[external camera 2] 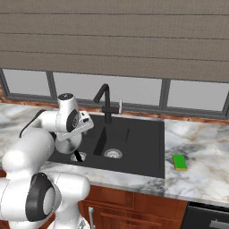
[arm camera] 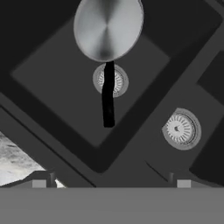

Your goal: Pick the pan and sponge and place them into the sink. Then turn on the water.

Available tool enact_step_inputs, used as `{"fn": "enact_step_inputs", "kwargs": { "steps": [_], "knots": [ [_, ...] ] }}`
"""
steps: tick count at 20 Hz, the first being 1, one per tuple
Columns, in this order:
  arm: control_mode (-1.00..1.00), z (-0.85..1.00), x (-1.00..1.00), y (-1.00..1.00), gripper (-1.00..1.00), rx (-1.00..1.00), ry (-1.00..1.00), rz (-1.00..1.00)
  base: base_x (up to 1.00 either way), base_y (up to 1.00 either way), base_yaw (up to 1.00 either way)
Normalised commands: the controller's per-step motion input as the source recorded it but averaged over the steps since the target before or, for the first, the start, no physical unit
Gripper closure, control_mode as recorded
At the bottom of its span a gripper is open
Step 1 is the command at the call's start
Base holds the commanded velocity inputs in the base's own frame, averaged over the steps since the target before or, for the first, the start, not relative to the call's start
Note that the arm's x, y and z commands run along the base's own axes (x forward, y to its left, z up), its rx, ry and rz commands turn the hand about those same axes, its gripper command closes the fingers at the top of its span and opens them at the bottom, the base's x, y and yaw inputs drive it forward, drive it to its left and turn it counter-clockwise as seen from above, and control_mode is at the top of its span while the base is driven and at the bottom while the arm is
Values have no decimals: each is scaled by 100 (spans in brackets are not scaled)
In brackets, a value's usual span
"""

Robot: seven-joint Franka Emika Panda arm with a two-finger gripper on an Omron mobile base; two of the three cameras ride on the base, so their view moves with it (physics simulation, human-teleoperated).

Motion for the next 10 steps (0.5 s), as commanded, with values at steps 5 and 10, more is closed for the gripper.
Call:
{"fn": "enact_step_inputs", "kwargs": {
  "steps": [5,10],
  "knots": [
    [-100,15,-13,-26,-100,0,-2,-13,0,0,0],
    [-100,11,-11,-27,-100,0,-1,-18,0,0,0]
  ]
}}
